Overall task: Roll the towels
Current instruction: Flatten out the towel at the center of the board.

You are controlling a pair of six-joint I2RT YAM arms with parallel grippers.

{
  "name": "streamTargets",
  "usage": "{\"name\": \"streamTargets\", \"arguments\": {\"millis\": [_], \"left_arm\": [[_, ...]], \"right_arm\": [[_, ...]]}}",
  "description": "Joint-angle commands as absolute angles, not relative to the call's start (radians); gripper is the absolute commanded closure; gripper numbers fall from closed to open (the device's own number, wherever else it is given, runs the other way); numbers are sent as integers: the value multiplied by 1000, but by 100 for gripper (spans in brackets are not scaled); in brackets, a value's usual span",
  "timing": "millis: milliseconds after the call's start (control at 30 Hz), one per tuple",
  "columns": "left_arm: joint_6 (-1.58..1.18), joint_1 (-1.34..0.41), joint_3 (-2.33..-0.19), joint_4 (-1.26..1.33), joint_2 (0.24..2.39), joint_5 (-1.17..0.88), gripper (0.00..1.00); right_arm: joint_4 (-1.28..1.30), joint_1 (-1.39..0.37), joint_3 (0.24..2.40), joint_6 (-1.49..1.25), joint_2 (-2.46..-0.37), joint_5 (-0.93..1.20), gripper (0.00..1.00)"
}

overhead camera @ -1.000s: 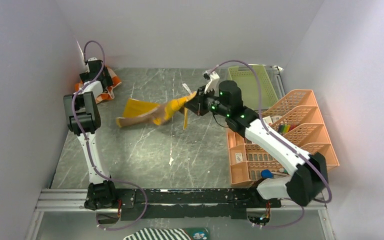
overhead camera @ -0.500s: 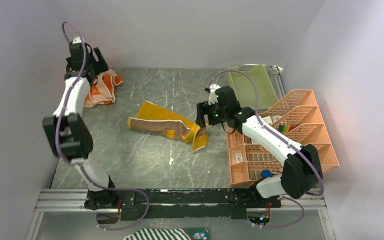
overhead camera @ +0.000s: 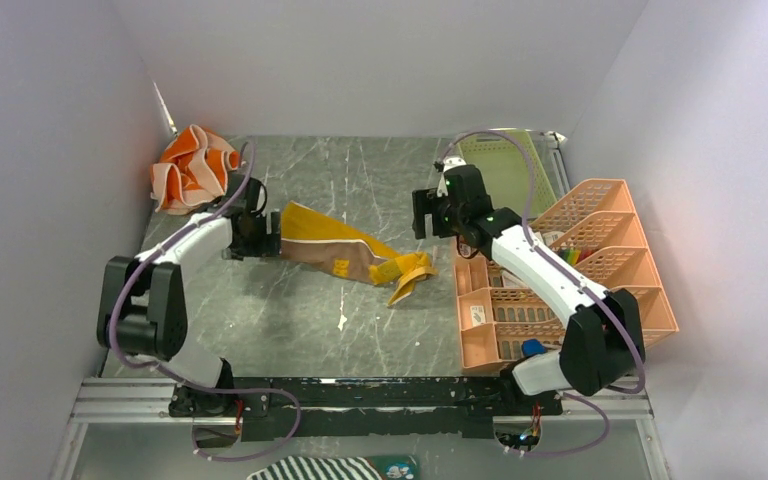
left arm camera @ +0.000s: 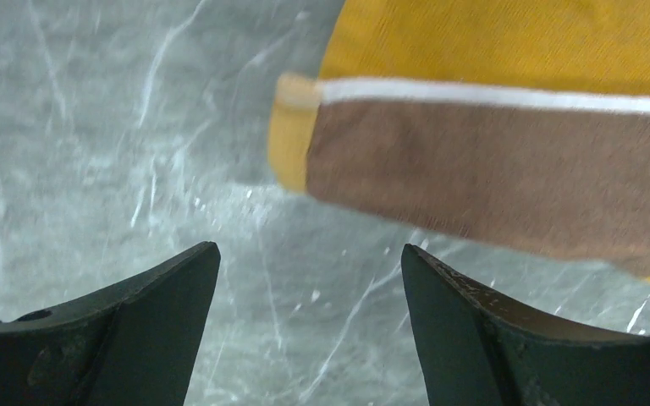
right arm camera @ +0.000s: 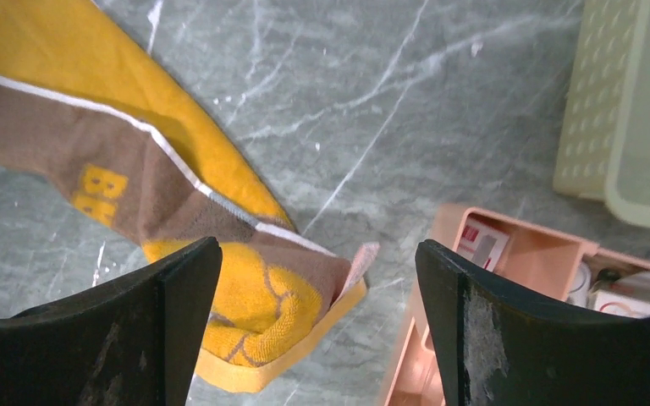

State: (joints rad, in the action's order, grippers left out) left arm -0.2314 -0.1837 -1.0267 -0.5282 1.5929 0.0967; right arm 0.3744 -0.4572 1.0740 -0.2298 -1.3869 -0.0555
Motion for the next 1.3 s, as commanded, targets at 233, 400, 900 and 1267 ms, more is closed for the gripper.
{"name": "streamTargets", "arguments": {"millis": [233, 400, 900, 1267], "left_arm": [[-282, -168, -921, -482, 1473, 115, 7], [-286, -151, -952, -449, 1550, 69, 7], [-155, -95, -1223, -521, 1787, -136, 93], [-213, 9, -1544, -504, 1296, 38, 93]], "right_arm": [[401, -459, 879, -391, -1364, 113, 15], [362, -482, 784, -408, -1329, 165, 16], [227, -444, 798, -317, -1348, 224, 100], [295, -408, 1403, -115, -1503, 69, 100]]}}
